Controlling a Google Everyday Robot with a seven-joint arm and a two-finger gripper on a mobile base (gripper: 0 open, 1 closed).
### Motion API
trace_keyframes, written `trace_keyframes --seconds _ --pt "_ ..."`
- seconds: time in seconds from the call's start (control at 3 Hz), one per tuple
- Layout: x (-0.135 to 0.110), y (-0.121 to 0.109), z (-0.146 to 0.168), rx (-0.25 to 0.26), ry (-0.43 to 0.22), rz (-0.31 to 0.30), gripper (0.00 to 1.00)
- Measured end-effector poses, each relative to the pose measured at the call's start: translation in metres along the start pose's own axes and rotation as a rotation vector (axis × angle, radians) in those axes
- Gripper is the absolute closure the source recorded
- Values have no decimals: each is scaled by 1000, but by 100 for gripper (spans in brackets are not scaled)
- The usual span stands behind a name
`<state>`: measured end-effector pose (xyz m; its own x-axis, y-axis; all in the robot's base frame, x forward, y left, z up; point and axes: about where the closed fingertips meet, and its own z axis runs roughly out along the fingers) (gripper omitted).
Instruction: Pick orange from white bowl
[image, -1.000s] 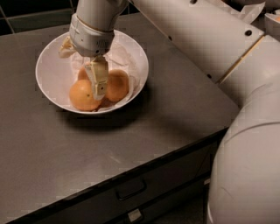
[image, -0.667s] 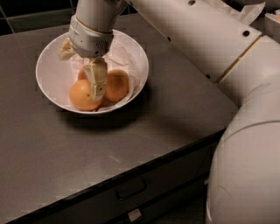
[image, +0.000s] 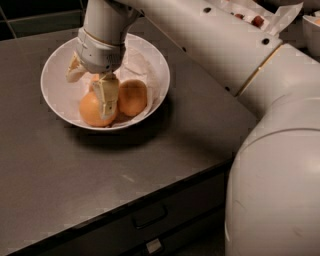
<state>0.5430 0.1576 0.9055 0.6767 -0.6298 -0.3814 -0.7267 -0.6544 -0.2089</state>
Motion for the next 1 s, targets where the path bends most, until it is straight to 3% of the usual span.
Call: trace_keyframes --seconds 1.0 --pt "2 9 9 -44 0 13 22"
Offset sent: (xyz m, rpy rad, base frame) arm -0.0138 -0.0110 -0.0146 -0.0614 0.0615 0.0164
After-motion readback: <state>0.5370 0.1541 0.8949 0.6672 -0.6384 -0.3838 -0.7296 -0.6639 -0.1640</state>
